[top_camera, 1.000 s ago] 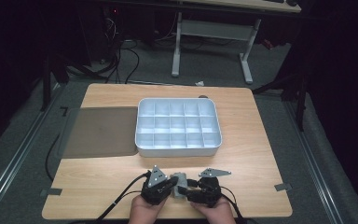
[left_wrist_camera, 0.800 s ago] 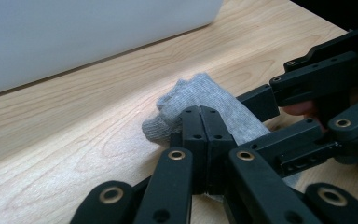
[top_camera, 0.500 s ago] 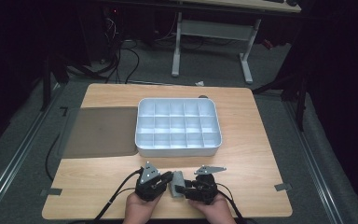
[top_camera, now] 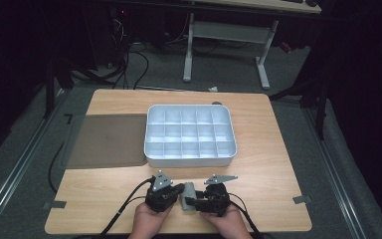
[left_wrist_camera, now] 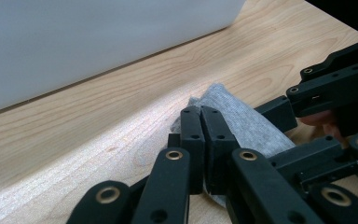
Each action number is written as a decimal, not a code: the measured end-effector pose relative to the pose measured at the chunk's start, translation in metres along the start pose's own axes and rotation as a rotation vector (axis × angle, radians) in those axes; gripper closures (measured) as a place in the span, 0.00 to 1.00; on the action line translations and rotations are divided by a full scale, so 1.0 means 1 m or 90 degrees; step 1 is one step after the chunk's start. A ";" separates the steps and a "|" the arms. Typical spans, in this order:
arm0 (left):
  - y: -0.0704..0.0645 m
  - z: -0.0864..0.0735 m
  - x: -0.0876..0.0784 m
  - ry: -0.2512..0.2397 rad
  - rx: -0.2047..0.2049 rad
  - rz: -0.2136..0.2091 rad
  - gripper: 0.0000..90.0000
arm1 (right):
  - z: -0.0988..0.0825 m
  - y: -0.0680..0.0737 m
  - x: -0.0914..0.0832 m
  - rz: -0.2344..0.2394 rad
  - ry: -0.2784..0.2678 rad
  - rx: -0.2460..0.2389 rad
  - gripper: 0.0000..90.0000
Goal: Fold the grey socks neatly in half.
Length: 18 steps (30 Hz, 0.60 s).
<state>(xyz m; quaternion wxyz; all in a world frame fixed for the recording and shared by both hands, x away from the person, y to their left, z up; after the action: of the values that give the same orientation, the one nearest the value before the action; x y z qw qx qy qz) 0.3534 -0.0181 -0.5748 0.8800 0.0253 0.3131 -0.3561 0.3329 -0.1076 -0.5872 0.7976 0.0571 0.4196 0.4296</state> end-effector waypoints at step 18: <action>0.029 0.008 -0.030 -0.027 0.038 0.056 0.73 | 0.002 0.001 -0.003 0.003 -0.015 -0.032 0.79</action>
<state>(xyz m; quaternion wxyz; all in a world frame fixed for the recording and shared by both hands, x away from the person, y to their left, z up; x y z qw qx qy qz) 0.3601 0.0199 -0.5567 0.9001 0.0576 0.2826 -0.3266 0.3330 -0.1085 -0.5835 0.8027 0.0431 0.3994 0.4408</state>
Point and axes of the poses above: each handheld gripper's, and its own axes: x roughly forward along the jaws, z roughly out of its top, y roughly to its left, the point moved 9 cm from there along x, roughly forward along the jaws, and after that the axes turned 6 degrees about z, right-handed, at the moved point
